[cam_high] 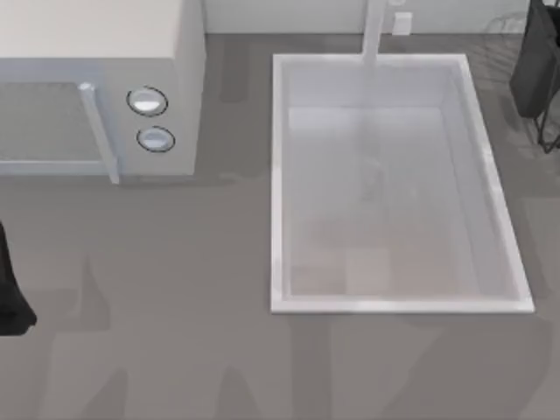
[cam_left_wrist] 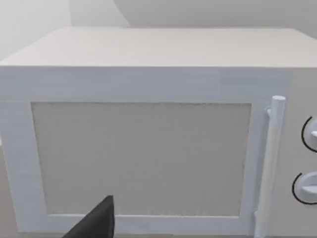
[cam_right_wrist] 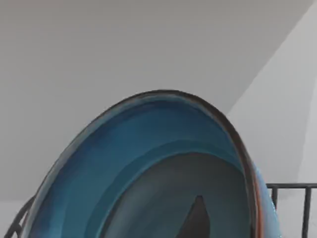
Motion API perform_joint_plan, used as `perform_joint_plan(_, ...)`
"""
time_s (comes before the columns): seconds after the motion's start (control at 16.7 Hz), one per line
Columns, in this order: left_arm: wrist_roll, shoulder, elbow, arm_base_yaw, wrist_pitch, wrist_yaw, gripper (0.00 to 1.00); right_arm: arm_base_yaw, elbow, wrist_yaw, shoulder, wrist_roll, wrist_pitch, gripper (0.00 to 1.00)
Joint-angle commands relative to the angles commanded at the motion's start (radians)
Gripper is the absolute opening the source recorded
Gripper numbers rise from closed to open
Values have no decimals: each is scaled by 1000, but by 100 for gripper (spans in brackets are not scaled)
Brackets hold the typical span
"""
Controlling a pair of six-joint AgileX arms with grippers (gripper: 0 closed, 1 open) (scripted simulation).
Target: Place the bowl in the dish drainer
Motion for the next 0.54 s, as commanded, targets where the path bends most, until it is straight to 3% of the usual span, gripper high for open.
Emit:
perform_joint_plan(0.18,0,0,0,0,0,0,100,0,0,0,0,0,0,98)
perform_joint_plan(0.54,0,0,0,0,0,0,100,0,0,0,0,0,0,100)
